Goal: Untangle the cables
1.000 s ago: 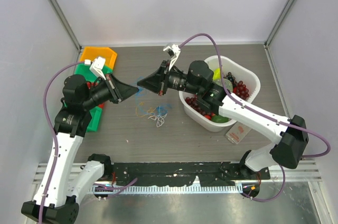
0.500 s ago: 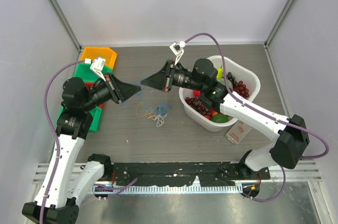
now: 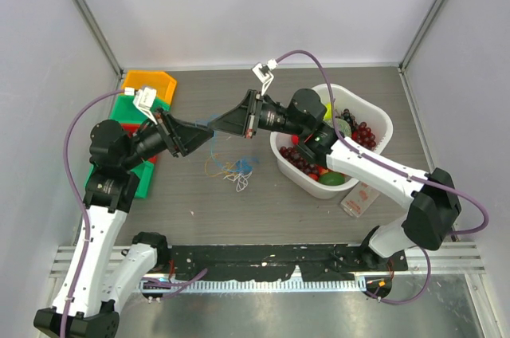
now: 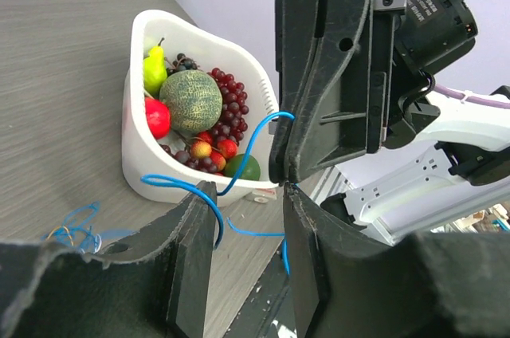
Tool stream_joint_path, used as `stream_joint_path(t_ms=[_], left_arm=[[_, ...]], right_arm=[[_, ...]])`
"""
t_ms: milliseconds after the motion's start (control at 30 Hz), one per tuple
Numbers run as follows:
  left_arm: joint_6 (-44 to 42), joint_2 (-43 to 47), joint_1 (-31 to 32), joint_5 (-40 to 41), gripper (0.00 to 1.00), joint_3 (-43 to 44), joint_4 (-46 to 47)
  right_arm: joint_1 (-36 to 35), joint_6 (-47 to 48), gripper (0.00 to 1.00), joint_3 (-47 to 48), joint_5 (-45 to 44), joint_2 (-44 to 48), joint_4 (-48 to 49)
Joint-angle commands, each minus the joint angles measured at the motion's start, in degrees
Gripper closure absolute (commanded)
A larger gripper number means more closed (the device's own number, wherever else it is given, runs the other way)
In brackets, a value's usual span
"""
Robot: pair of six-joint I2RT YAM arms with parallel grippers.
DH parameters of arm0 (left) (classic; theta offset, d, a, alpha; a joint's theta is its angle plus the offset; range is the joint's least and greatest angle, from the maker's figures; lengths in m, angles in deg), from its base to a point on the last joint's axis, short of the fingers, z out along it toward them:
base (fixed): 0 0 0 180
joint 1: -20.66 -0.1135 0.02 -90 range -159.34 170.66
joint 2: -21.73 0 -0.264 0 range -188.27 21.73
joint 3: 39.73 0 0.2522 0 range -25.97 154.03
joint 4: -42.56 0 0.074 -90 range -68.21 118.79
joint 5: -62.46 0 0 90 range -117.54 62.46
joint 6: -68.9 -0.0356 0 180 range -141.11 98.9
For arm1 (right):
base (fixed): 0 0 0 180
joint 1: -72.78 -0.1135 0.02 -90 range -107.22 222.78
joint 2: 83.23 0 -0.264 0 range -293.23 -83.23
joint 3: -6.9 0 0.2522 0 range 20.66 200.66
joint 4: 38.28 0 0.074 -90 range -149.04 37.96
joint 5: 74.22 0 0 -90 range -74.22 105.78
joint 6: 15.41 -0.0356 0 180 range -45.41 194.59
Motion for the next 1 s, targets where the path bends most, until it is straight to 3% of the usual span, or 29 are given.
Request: stream_joint_path(t_ms=[0,200,500,700,800,967], left_arm=[[-0.5,2.0,0.0,-2.1,0.57,-0.9,3.9],[-0.3,1.5,0.1,-2.9,0.59,-1.3,4.5],[0.4,0.4,0.1,-2.5,0.49,-0.2,5.2],[1.6,-0.9,0.1,-3.4,0.49,0.2,6.6],[2.0,-0.9,0.5,-4.0,0.54,0.1,7.7],[0.2,0.2,0.6,-3.7,0.77,0.2,4.7]], right_arm=[[0.4,-1.4,1.0,1.5,0.4,0.1,2.7],[1.0,-2.1,0.99,1.1,-0.3,0.6,2.2],[0.9,-4.8,0.99,1.8,1.0,-0.3,5.1],[0.3,-7.1,0.99,1.9,1.9,-1.2,7.9],[0.1,-7.0,0.99,2.5,1.9,-1.8,7.8],[0.0,-7.2,0.99,3.1,2.6,-2.6,8.6]])
